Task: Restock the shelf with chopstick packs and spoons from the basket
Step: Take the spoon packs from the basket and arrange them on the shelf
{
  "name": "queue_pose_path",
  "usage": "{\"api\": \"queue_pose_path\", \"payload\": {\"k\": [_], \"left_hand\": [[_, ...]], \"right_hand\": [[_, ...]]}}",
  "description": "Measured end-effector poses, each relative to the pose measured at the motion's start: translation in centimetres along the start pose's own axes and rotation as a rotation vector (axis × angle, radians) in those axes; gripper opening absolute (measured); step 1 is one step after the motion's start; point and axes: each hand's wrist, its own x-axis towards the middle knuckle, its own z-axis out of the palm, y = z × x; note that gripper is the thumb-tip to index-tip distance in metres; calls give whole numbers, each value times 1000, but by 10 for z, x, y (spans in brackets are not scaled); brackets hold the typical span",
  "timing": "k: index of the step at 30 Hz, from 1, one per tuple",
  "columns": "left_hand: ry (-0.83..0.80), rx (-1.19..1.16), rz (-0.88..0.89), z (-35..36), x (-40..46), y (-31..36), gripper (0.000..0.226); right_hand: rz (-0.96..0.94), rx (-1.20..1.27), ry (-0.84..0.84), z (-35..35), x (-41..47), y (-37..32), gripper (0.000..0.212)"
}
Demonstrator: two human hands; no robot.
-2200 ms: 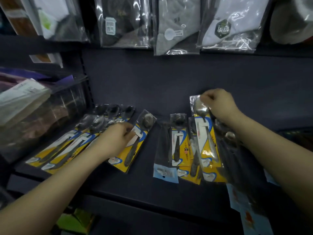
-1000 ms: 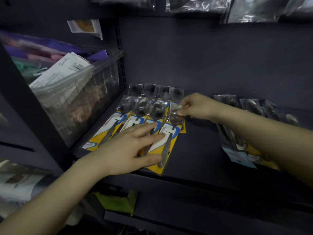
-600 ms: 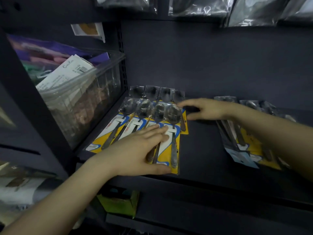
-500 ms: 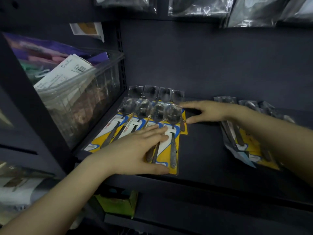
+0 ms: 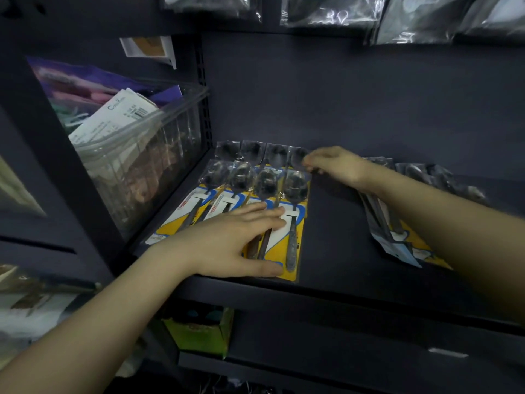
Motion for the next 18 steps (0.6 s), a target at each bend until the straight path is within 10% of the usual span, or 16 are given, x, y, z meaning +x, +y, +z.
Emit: {"api": "queue_pose_path", "payload": {"k": [18], "left_hand": [[160, 246, -2, 4, 22, 39, 82]], "right_hand": [[82, -487, 363, -75, -55, 48, 22]]}}
